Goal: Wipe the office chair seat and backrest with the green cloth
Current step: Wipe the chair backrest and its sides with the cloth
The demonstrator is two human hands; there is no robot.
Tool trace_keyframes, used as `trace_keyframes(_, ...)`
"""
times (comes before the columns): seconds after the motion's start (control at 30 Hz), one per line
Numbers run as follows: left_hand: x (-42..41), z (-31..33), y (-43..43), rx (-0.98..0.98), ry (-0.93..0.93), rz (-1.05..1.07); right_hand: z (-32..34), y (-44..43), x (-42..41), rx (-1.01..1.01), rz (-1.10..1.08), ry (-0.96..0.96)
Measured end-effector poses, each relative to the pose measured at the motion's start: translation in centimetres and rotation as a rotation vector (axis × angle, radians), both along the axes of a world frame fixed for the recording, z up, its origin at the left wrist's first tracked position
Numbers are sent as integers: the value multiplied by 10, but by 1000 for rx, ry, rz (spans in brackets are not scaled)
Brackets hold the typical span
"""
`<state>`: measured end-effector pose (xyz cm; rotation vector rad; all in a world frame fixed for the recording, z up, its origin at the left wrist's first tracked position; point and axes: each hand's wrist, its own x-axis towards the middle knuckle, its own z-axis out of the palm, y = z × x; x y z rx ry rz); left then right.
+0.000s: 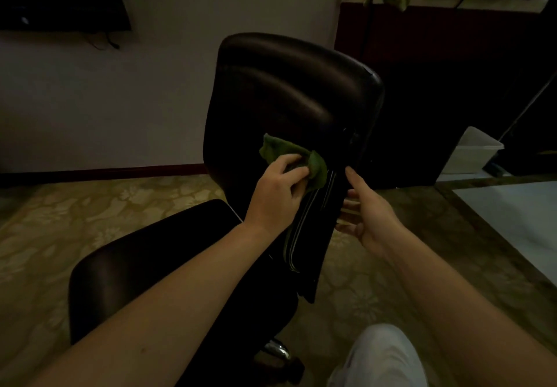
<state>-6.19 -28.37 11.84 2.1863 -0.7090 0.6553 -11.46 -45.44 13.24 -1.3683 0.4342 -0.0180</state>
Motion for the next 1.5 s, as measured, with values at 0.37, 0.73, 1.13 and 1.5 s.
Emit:
trace_keyframes(0.37, -20, -54, 9, -32, 69, 48, -3, 4, -3, -1, 0, -27)
trace_keyframes(0.73, -7, 1, 5, -105, 17, 24, -13, -1, -1, -85, 0, -36)
trace_keyframes(1.13, -3, -41, 4, 53, -69, 52, -21, -5, 1, -91, -6, -50)
trace_keyframes(1.5, -14, -34, 29, -10, 20, 37, -16, -3, -7, -69, 5, -47)
